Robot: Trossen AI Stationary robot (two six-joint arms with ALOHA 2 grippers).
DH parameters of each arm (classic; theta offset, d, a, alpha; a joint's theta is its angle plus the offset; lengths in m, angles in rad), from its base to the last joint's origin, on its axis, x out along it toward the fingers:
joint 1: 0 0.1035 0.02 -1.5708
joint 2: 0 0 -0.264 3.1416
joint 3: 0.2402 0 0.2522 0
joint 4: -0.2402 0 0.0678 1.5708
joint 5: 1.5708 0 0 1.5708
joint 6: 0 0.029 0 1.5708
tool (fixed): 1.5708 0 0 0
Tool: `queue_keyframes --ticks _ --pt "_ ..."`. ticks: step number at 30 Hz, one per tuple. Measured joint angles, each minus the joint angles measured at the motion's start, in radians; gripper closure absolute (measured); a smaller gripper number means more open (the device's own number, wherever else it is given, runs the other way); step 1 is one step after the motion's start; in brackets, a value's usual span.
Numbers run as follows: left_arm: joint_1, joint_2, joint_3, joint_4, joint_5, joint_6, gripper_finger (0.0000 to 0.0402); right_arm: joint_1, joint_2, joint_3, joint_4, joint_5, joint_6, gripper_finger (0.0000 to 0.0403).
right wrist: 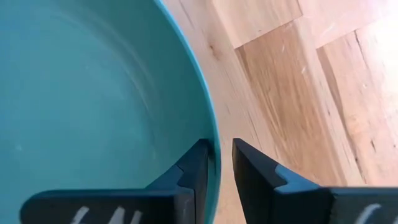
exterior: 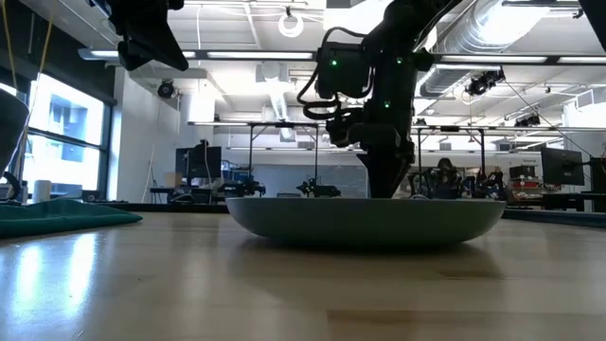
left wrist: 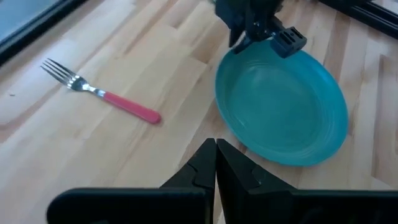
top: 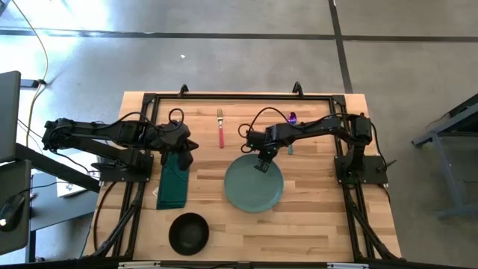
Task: Set table place
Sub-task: Move the green plate to the center of the table, then put the black bowl on top of the blue plate
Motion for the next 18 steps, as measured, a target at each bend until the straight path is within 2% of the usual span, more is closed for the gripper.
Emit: queue_keyframes --ticks 3,8,12,18 --pt "-0.001 0.0 0.0 -0.023 -0.047 -0.005 0.0401 0.002 -0.008 0.027 -0.046 -0.007 0.004 0.0336" --pt "-0.041 0.009 0.001 -0.158 -0.083 -0.088 0.0401 0.014 -0.03 0.114 -0.147 0.012 -0.02 0.0336" --pt "-0.151 0.046 0.056 -0.297 -0.066 -0.214 0.0401 0.014 -0.04 0.222 -0.237 0.057 -0.059 0.0336" --pt "-0.359 0.179 0.24 -0.544 -0.057 -0.417 0.0401 0.011 -0.04 0.418 -0.378 0.126 -0.127 0.0336"
